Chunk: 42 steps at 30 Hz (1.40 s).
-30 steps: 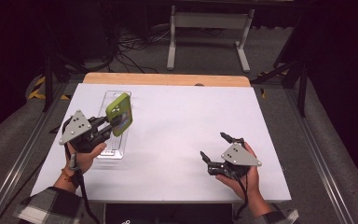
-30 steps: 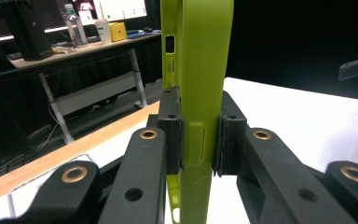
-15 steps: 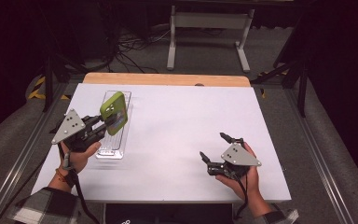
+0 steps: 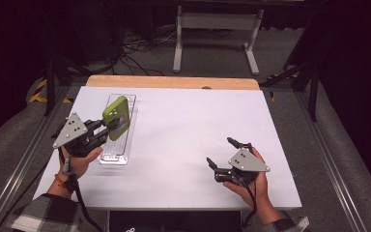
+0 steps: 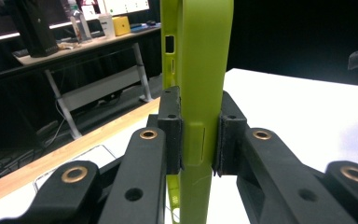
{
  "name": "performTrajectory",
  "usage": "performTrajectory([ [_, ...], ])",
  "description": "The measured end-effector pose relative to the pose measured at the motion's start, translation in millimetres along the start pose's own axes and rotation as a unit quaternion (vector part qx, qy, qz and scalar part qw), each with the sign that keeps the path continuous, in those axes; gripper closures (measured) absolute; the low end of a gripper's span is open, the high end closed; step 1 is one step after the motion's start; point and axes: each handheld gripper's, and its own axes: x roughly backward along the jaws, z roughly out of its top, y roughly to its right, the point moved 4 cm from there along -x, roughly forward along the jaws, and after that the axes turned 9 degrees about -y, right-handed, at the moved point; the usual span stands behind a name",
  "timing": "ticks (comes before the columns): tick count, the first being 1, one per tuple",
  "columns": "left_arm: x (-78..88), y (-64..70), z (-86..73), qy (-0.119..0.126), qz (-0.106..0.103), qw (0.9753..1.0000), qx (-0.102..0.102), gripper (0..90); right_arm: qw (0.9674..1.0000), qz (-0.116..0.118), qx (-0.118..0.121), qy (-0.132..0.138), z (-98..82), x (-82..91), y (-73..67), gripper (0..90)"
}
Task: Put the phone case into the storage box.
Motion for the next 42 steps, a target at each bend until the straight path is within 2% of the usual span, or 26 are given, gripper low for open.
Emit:
performTrajectory([
  [8,-2.9,-6.0,-3.8,-0.011,0.001,0.9999,-0.001,77.2,1.0000,0.002,0.004,0.003,0.8,0.2,-1.3,11.9],
  [14,-4.8,-13.7,-4.0,-0.013,-0.013,0.9998,0.000,77.2,1.0000,0.001,0.000,0.002,0.7,0.7,0.2,11.9],
  [17,-7.0,-22.0,-2.3,-0.011,-0.022,0.9996,0.010,77.2,0.9998,0.005,-0.016,0.005,0.8,0.4,3.1,12.0],
  [20,-9.0,-26.8,-3.3,-0.022,-0.023,0.9995,0.006,77.2,0.9996,0.007,-0.027,0.002,-0.9,-2.5,5.9,12.0],
  [23,-17.3,-38.9,-7.0,-0.035,-0.022,0.9991,0.012,77.2,0.9998,0.006,-0.021,-0.003,-1.3,-4.0,4.4,12.0],
  [27,-25.1,-45.7,-9.0,-0.045,-0.020,0.9988,0.009,77.2,0.9998,0.006,-0.021,-0.004,-1.1,-5.7,4.1,12.0],
  [29,-30.6,-51.7,-9.9,-0.049,-0.027,0.9984,0.005,77.2,0.9998,0.007,-0.016,-0.009,-2.2,-7.4,3.3,12.0],
  [31,-38.0,-61.5,-10.9,-0.049,-0.046,0.9977,0.006,77.2,0.9998,0.007,-0.013,-0.012,-3.1,-8.7,2.2,12.0],
  [36,-57.9,-83.3,-12.1,-0.063,-0.052,0.9966,0.005,77.1,0.9998,0.009,-0.001,-0.018,-3.6,-10.1,-0.4,12.0],
  [38,-66.3,-90.6,-13.5,-0.074,-0.055,0.9957,0.006,77.2,0.9997,0.010,0.000,-0.021,-4.6,-11.6,-0.2,12.0],
  [41,-76.8,-103.6,-17.4,-0.087,-0.069,0.9936,0.023,77.2,0.9996,0.009,0.004,-0.027,-6.4,-14.7,0.1,12.1],
  [42,-81.3,-107.1,-19.3,-0.100,-0.062,0.9930,0.014,77.1,0.9995,0.009,0.006,-0.030,-6.8,-15.5,0.0,12.2],
])
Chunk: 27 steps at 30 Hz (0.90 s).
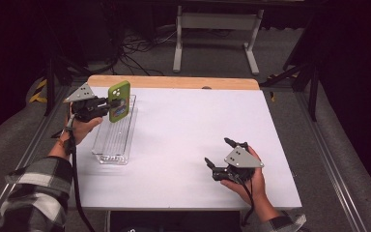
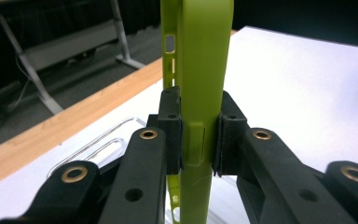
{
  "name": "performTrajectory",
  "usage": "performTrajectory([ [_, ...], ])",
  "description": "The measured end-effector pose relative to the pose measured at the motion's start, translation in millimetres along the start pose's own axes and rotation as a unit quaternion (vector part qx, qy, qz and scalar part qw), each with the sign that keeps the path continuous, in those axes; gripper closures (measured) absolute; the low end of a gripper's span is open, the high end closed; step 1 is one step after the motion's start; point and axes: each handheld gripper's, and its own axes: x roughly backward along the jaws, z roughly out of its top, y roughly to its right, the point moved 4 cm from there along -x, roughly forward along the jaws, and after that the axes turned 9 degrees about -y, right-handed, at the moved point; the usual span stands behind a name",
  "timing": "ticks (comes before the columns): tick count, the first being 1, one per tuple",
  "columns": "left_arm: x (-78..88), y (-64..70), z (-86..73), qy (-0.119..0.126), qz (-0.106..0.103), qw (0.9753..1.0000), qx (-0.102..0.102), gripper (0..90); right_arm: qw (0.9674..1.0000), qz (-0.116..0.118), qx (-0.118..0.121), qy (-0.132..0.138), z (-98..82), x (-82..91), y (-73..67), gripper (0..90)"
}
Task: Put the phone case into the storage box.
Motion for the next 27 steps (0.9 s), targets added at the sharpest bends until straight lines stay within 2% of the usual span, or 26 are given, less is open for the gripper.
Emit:
performTrajectory([
  [5,-14.8,-9.2,-4.1,-0.012,0.001,0.9999,0.007,77.1,0.9999,0.000,0.008,-0.006,-0.8,-3.2,-1.8,12.2],
  [6,-18.3,-11.6,-5.1,-0.016,0.006,0.9998,0.005,77.1,0.9999,0.000,0.010,-0.008,-1.0,-3.9,-2.3,12.2],
  [17,-41.2,-25.7,-15.6,-0.029,0.004,0.9990,0.035,77.1,0.9996,-0.001,0.022,-0.019,-2.8,-7.8,-2.4,12.6],
  [18,-44.3,-27.2,-17.7,-0.035,0.010,0.9986,0.037,77.1,0.9996,-0.007,0.022,-0.015,-2.5,-7.2,-2.6,13.3],
  [19,-44.6,-28.6,-18.2,-0.035,0.009,0.9987,0.035,77.1,0.9996,-0.011,0.023,-0.012,-1.8,-6.3,-2.4,13.4],
  [20,-45.7,-29.9,-18.6,-0.027,0.010,0.9985,0.046,77.1,0.9996,-0.012,0.023,-0.012,-1.7,-6.2,-2.3,13.4],
  [22,-46.7,-31.8,-19.1,-0.028,0.012,0.9982,0.052,77.1,0.9996,-0.011,0.023,-0.013,-2.3,-6.6,-2.0,13.4],
  [27,-50.3,-35.5,-18.6,-0.040,0.030,0.9978,0.044,76.8,0.9992,-0.003,0.034,-0.022,-3.2,-9.3,-4.8,13.1],
])
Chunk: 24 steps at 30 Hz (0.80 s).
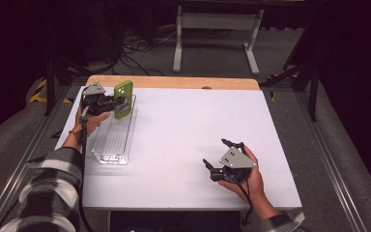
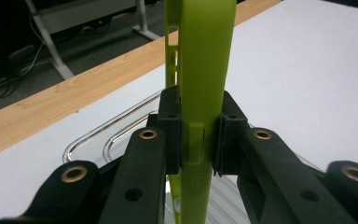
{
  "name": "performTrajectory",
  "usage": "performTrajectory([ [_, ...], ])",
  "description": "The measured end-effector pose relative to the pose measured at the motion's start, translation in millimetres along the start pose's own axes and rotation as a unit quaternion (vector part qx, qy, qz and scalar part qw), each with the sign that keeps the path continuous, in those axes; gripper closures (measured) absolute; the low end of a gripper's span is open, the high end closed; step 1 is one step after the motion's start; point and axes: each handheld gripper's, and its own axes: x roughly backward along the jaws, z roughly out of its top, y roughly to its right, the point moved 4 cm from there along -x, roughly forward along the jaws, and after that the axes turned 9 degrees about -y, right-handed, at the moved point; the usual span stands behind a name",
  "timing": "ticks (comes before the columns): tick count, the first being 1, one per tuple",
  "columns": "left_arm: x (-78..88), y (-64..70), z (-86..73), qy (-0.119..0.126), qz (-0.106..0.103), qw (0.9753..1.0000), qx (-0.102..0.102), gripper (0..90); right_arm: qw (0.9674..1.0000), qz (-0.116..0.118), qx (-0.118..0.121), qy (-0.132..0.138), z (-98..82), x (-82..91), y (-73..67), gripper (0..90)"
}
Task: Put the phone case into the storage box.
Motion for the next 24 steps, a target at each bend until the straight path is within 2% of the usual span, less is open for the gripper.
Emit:
performTrajectory([
  [4,-3.6,-7.6,0.4,-0.016,0.028,0.9995,0.001,76.4,0.9998,0.003,0.017,-0.009,-0.2,-2.2,-4.2,12.9],
  [6,-4.2,-9.0,0.7,-0.020,0.028,0.9994,-0.002,75.4,0.9997,0.001,0.021,-0.011,0.0,-2.3,-5.1,12.9],
  [7,-5.1,-10.0,1.5,-0.023,0.034,0.9992,-0.001,75.4,0.9997,0.002,0.023,-0.011,0.1,-2.3,-5.5,12.9],
  [9,-5.6,-11.7,1.9,-0.028,0.040,0.9988,-0.004,72.8,0.9996,0.002,0.024,-0.012,0.1,-2.5,-5.8,12.9],
  [10,-6.3,-12.9,1.4,-0.036,0.058,0.9976,-0.006,69.7,0.9996,0.002,0.025,-0.013,-0.2,-2.6,-5.6,12.9],
  [11,-6.3,-12.9,1.4,-0.036,0.058,0.9976,-0.006,67.3,0.9996,0.001,0.027,-0.013,-0.3,-2.6,-5.6,12.8],
  [12,-6.2,-14.6,0.4,-0.044,0.070,0.9965,-0.008,66.2,0.9995,0.000,0.028,-0.014,-0.4,-2.6,-5.6,12.9],
  [14,-6.2,-15.0,-0.3,-0.045,0.071,0.9964,-0.006,63.5,0.9994,-0.002,0.031,-0.015,-0.3,-2.6,-6.0,12.9],
  [15,-6.5,-17.2,-2.1,-0.060,0.093,0.9938,-0.010,60.7,0.9994,-0.001,0.032,-0.015,-0.1,-2.7,-6.3,12.8],
  [16,-7.0,-18.2,-3.2,-0.068,0.100,0.9925,-0.013,58.1,0.9994,-0.002,0.032,-0.016,0.0,-2.8,-6.7,12.9],
  [18,-7.2,-19.1,-4.2,-0.070,0.101,0.9923,-0.013,57.2,0.9993,-0.003,0.033,-0.018,0.0,-2.7,-7.2,12.8],
  [22,-6.8,-21.9,-5.6,-0.078,0.114,0.9902,-0.018,51.8,0.9990,-0.007,0.040,-0.016,1.0,-2.0,-7.7,12.8],
  [24,-6.4,-23.7,-5.2,-0.080,0.136,0.9872,-0.020,49.4,0.9990,-0.008,0.040,-0.018,0.8,-2.4,-7.8,12.9],
])
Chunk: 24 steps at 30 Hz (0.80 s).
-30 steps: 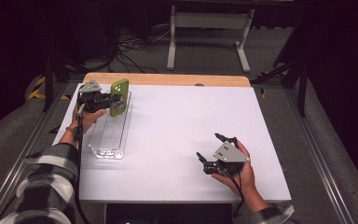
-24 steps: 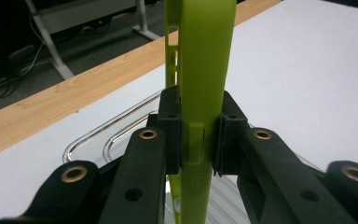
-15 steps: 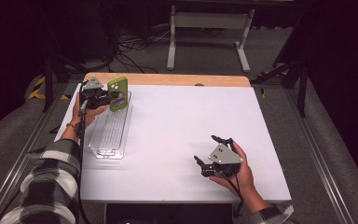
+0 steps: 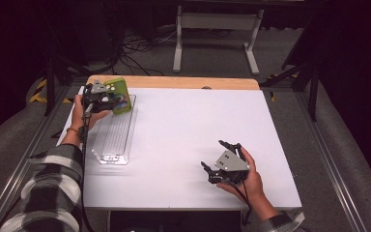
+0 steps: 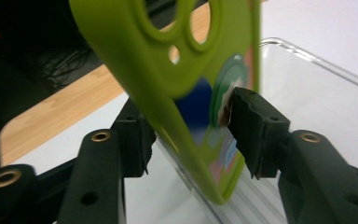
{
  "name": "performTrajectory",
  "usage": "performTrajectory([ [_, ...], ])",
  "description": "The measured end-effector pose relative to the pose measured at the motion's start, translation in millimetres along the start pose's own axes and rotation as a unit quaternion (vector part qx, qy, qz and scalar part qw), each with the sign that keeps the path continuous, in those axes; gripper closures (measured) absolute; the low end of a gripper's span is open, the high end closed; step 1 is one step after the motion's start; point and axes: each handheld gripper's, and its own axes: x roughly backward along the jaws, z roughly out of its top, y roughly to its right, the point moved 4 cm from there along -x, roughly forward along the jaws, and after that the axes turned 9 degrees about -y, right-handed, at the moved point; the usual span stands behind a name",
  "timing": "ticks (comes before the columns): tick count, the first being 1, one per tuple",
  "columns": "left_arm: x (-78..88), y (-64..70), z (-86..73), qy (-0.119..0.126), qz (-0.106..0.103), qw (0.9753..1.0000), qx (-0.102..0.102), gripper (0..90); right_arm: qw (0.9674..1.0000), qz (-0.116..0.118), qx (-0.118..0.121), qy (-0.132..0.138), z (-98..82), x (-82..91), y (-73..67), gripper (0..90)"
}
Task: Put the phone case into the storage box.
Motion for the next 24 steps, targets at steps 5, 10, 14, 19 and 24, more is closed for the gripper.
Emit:
performTrajectory([
  [5,-3.3,-2.2,-4.3,-0.010,0.005,0.9998,0.015,52.0,1.0000,0.002,0.002,0.000,-0.2,0.3,-0.5,12.8],
  [10,-3.1,-1.6,-3.4,-0.004,0.003,0.9998,0.018,54.3,1.0000,0.002,0.001,0.000,-0.3,0.2,0.1,12.9],
  [14,-1.5,-0.3,-2.0,-0.005,0.006,0.9999,0.013,53.8,1.0000,0.004,0.005,-0.002,-0.2,-0.3,-1.2,12.9],
  [19,0.6,2.3,-1.2,-0.005,0.003,0.9999,0.011,54.7,1.0000,0.004,0.003,-0.001,0.1,0.3,-1.2,12.9],
  [24,2.0,4.2,-0.4,-0.002,0.006,1.0000,0.004,57.3,1.0000,0.004,0.007,-0.003,0.5,0.5,-2.7,13.0],
])
